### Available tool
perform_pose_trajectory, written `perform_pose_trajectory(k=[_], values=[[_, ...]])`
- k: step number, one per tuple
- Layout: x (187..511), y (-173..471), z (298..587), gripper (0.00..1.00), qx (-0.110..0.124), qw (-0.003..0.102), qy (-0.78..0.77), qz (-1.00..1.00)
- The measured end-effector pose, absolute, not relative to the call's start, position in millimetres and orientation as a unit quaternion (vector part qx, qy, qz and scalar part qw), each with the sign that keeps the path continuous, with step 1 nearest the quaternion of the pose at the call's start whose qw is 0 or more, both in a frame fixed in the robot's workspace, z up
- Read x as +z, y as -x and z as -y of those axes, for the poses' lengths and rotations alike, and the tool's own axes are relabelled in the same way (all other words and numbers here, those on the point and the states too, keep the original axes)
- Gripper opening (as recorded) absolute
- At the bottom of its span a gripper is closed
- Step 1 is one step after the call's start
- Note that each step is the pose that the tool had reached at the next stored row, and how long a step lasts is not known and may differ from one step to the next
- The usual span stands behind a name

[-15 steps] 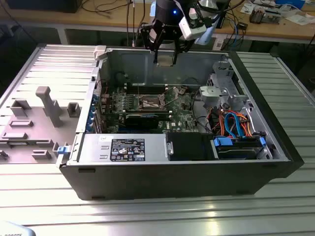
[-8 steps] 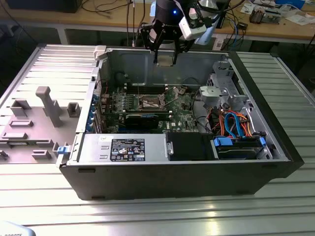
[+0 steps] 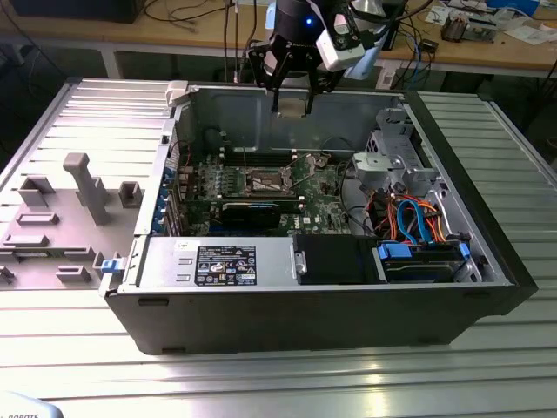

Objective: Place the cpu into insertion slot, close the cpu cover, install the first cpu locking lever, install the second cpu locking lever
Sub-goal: 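Place the cpu into insertion slot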

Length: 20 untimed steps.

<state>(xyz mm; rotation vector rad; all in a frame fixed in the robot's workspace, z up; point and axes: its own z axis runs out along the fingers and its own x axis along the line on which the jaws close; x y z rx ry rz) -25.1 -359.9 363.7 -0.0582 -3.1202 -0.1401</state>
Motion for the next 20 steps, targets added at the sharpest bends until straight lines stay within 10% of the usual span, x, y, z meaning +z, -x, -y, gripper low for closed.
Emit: perform_pose_trajectory(k=[20], values=[[363.7, 25.1, 359.9, 0.55, -0.045, 0.008, 0.029, 0.999]])
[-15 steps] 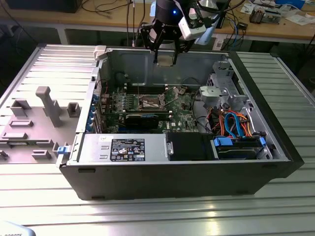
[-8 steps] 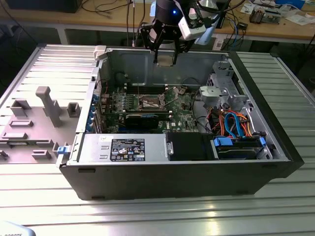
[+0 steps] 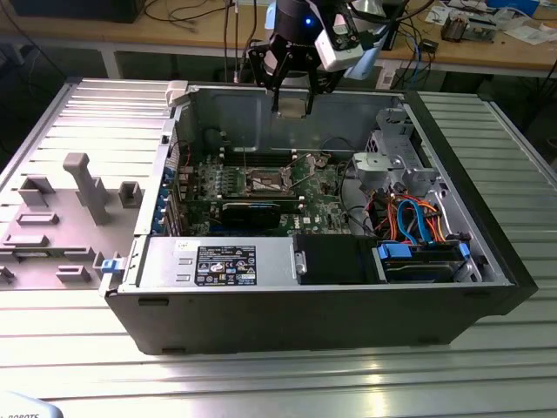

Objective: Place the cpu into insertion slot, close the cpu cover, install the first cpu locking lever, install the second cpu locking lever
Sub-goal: 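Place the cpu into insertion slot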

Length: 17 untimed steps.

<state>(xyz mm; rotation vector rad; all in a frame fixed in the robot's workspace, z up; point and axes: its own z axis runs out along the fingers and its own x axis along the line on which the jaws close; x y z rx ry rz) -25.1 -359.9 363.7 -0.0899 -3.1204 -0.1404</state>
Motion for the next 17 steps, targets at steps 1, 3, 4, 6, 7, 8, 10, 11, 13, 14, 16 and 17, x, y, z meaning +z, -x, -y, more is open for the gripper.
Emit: perform_pose_trajectory(k=[1, 3, 4, 6, 7, 8, 10, 11, 13, 14, 16, 17], values=[[363.6, 25.1, 359.9, 0.55, -0.045, 0.008, 0.029, 0.999], [363.6, 25.1, 359.9, 0.55, -0.045, 0.008, 0.03, 0.999], [363.6, 25.1, 359.9, 0.55, -0.045, 0.008, 0.03, 0.998], [363.6, 25.1, 359.9, 0.55, -0.045, 0.008, 0.031, 0.998], [363.6, 25.1, 359.9, 0.55, -0.045, 0.008, 0.031, 0.998], [363.6, 25.1, 359.9, 0.55, -0.045, 0.008, 0.031, 0.998], [363.6, 25.1, 359.9, 0.55, -0.045, 0.008, 0.032, 0.998], [363.6, 25.1, 359.9, 0.55, -0.045, 0.008, 0.033, 0.998], [363.6, 25.1, 359.9, 0.55, -0.045, 0.008, 0.033, 0.998], [363.6, 25.1, 359.9, 0.55, -0.045, 0.008, 0.034, 0.998], [363.6, 25.1, 359.9, 0.55, -0.045, 0.008, 0.034, 0.998], [363.6, 25.1, 359.9, 0.55, -0.045, 0.008, 0.034, 0.998]])
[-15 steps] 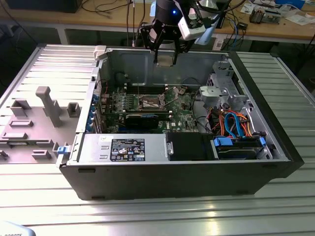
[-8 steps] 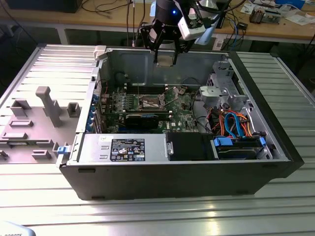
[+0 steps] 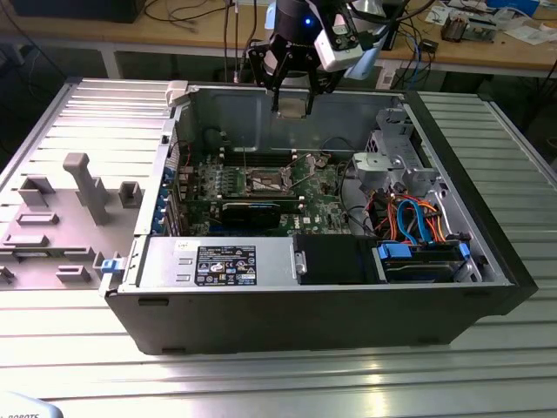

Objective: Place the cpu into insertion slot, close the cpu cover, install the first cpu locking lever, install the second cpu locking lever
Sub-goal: 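Place the cpu into insertion slot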

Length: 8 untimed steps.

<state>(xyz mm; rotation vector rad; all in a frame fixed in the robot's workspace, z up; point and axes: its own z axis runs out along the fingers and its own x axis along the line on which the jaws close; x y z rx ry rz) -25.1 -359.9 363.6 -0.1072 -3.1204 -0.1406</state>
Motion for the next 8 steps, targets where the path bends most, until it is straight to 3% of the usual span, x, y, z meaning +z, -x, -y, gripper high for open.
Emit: perform_pose_trajectory(k=[8], values=[[363.4, 25.1, 359.9, 0.55, -0.045, 0.008, 0.036, 0.998]])
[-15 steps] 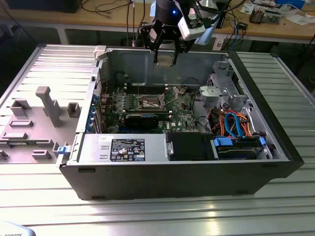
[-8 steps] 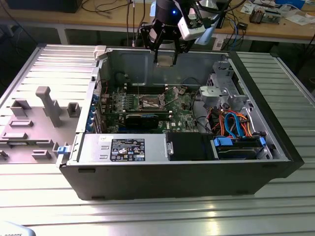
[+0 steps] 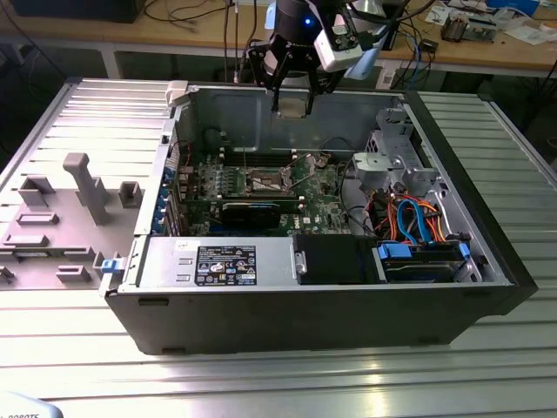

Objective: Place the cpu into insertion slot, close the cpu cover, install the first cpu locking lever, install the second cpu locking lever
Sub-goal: 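Place the cpu into insertion slot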

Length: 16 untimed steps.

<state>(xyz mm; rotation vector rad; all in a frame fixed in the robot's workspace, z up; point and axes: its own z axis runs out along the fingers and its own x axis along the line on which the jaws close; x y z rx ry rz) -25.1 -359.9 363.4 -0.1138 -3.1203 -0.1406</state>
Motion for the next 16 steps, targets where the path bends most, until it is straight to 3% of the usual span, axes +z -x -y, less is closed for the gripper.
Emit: perform_pose_trajectory(k=[16], values=[[363.4, 25.1, 359.9, 0.55, -0.045, 0.008, 0.046, 0.998]])
